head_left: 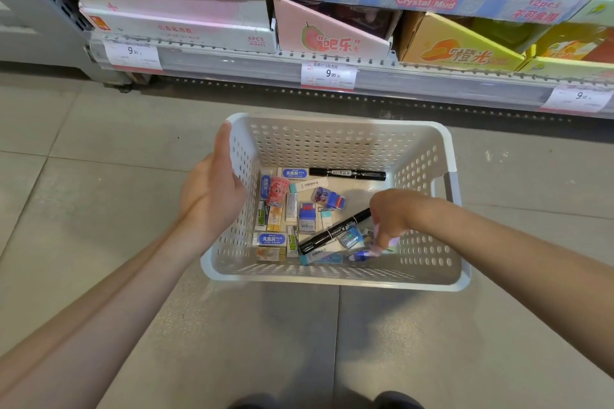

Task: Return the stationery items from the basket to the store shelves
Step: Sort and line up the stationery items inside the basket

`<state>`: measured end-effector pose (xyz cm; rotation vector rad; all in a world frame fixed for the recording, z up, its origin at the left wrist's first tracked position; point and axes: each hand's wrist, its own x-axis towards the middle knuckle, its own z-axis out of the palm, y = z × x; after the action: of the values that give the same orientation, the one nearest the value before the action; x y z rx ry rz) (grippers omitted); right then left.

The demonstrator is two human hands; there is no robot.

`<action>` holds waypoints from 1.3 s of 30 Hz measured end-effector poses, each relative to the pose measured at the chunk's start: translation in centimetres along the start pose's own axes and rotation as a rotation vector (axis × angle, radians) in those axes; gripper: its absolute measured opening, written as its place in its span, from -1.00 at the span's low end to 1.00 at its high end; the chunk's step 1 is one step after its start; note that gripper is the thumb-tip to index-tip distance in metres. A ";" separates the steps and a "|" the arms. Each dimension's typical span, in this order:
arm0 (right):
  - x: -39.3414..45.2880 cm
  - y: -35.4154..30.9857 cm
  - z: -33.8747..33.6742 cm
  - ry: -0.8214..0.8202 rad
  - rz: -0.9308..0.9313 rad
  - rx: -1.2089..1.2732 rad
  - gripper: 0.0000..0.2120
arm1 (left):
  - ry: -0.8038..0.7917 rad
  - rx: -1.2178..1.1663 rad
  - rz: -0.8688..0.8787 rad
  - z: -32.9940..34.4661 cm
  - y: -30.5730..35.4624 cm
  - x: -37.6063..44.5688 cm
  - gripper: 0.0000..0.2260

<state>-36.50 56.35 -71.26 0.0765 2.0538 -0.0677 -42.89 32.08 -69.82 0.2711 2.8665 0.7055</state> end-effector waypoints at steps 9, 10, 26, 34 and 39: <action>-0.1 -0.9 0.3 -0.200 -0.042 -0.087 -0.68 | -0.009 -0.049 0.033 -0.1 0.0 0.0 -0.37; 0.0 -1.0 0.1 -0.156 -0.035 -0.095 -0.64 | -0.010 -0.056 0.037 -0.1 -0.1 -0.1 -0.37; 4.5 -1.8 2.5 0.401 -0.091 -0.333 -0.79 | -0.001 -0.070 0.043 0.3 -0.7 0.2 -0.35; 4.3 -0.3 1.3 0.355 -0.156 -0.133 -0.81 | 0.003 -0.059 0.067 0.4 -0.8 0.3 -0.36; 3.4 0.2 0.5 0.350 -0.240 -0.025 -0.76 | 0.001 -0.039 0.054 0.3 -0.6 0.3 -0.35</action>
<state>-37.61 56.62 -74.56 -0.1861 2.4049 -0.1886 -43.20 31.76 -70.43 0.3437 2.8532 0.7704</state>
